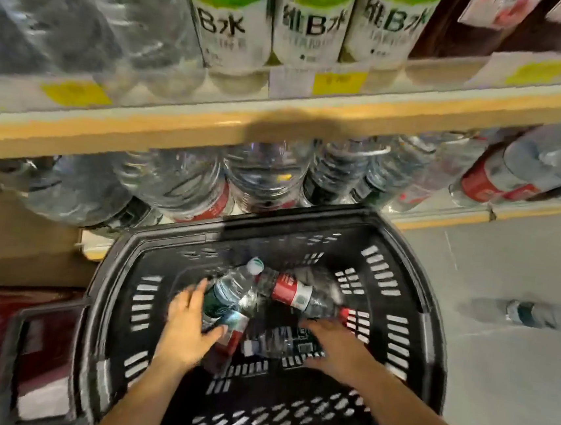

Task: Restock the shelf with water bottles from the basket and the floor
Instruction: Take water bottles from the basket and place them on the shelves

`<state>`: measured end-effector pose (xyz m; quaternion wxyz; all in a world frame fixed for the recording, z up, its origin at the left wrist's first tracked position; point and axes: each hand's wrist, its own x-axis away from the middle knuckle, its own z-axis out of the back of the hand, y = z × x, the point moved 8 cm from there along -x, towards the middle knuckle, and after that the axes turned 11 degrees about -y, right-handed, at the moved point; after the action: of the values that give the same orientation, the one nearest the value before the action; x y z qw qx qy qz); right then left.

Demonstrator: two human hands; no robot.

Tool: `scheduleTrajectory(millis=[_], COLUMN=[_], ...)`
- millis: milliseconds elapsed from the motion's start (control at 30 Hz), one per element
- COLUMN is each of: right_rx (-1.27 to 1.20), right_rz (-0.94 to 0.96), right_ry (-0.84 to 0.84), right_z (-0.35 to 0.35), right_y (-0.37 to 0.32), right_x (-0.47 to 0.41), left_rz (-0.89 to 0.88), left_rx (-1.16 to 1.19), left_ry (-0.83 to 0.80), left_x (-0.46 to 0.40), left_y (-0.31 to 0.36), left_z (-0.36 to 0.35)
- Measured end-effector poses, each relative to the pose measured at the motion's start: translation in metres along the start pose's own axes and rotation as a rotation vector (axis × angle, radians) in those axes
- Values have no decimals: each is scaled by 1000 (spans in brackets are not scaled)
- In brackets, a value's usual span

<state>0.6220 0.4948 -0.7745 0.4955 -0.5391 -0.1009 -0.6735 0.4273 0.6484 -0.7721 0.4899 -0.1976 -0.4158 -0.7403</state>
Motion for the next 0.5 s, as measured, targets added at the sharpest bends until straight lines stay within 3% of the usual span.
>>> scheduleTrajectory(millis=[133, 267, 500], right_rx=[91, 208, 393], right_rz=[0, -18, -1], right_ry=[-78, -154, -173], right_z=[-37, -63, -59], right_y=[27, 52, 48], right_x=[-71, -115, -128], left_rz=[-95, -73, -89], left_rx=[1, 124, 144], left_ry=[-55, -41, -19], left_x=[-55, -99, -110], left_y=[-12, -36, -47], left_z=[-38, -56, -51])
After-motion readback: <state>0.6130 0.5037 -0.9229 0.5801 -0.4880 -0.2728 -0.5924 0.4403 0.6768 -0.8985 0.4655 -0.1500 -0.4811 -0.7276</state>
